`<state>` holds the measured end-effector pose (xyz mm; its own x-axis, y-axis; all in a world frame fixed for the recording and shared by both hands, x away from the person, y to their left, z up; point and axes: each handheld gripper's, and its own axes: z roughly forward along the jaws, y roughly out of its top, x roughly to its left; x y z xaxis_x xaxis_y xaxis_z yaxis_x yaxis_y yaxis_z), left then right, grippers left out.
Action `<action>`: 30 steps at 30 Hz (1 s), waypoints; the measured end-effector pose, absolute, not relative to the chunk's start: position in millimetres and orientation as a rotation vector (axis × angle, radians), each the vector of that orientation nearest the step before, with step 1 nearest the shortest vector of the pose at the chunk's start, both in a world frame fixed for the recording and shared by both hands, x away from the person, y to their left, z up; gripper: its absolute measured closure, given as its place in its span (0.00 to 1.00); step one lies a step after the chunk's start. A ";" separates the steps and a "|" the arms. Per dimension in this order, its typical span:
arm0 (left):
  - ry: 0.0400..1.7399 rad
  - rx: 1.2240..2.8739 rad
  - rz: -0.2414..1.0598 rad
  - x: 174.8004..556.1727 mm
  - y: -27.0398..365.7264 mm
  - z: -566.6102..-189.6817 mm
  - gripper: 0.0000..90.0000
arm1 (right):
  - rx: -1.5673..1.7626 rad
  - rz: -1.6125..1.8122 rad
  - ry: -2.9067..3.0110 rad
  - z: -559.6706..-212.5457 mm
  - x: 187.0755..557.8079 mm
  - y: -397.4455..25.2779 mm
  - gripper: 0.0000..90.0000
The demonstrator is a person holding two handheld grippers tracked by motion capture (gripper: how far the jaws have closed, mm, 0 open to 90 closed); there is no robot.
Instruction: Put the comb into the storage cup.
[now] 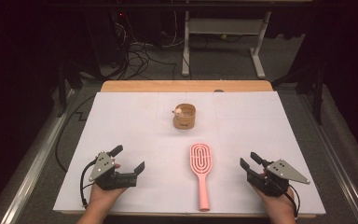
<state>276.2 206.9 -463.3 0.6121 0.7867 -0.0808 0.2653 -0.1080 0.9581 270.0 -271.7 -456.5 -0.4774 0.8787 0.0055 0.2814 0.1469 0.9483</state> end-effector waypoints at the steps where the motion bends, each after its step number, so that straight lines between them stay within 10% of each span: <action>1: 0.880 1.668 0.555 276.2 206.9 -463.3 0.00 | 1.107 1.338 1.852 -456.5 270.0 -271.7 0.64; 13: 0.879 1.668 0.543 276.3 206.4 -463.7 0.00 | 1.087 1.320 1.917 -456.6 270.6 -267.1 1.00; 30: 0.875 1.660 0.536 276.4 206.1 -463.7 0.00 | 0.917 1.360 2.101 -450.3 261.7 -221.0 1.00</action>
